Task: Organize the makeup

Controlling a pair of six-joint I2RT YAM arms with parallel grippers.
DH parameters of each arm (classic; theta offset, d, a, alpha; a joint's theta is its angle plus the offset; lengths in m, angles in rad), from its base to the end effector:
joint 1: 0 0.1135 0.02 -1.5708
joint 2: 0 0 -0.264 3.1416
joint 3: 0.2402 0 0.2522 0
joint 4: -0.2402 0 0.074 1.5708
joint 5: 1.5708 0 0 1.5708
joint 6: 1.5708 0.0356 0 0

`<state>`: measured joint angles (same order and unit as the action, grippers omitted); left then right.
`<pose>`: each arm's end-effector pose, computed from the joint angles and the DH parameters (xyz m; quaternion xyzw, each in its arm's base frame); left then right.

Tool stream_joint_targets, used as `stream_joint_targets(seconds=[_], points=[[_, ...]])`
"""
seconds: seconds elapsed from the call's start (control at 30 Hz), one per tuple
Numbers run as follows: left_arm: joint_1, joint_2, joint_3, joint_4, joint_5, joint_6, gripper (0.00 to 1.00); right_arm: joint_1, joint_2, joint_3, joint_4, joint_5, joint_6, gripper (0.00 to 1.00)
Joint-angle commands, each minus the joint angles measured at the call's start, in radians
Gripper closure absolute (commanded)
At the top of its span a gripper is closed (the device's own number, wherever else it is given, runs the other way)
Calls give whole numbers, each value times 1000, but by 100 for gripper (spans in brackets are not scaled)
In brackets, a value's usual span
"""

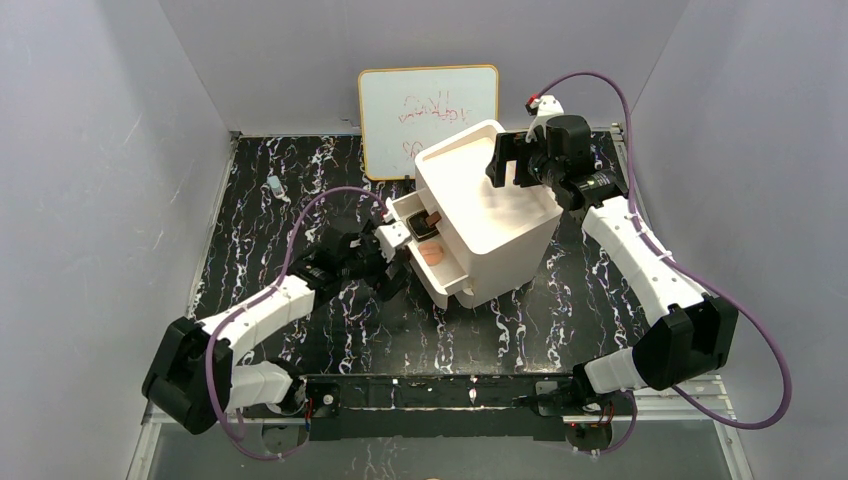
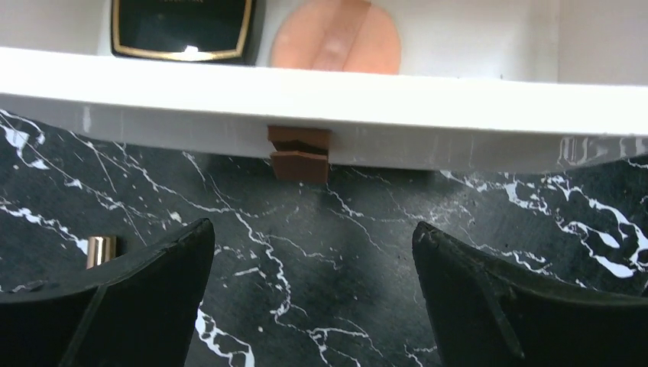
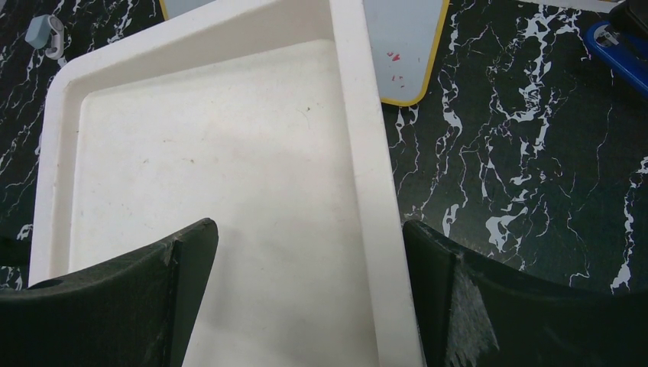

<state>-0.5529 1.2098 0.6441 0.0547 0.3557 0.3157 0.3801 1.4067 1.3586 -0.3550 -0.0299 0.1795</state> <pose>0.2142 -0.1468 0.2273 0.4385 0.7328 -0.2104 0.4759 0.3016 0.1217 0.3791 -0.0917 0.8292 0.1642 0.5263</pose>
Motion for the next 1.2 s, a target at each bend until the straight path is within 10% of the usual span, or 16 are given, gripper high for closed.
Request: stream_joint_targets(seconds=[0.0,0.53,1.17], points=[[7,36,49,124,42,3,2,19,6,-45,-72,-50,34,2],[1,428,351,445,220,-177,2,20,0,-56,-74,-45,33,2],[-23,395,53,657,155,-251,9,23,38,-48,-53,-90,47,2]])
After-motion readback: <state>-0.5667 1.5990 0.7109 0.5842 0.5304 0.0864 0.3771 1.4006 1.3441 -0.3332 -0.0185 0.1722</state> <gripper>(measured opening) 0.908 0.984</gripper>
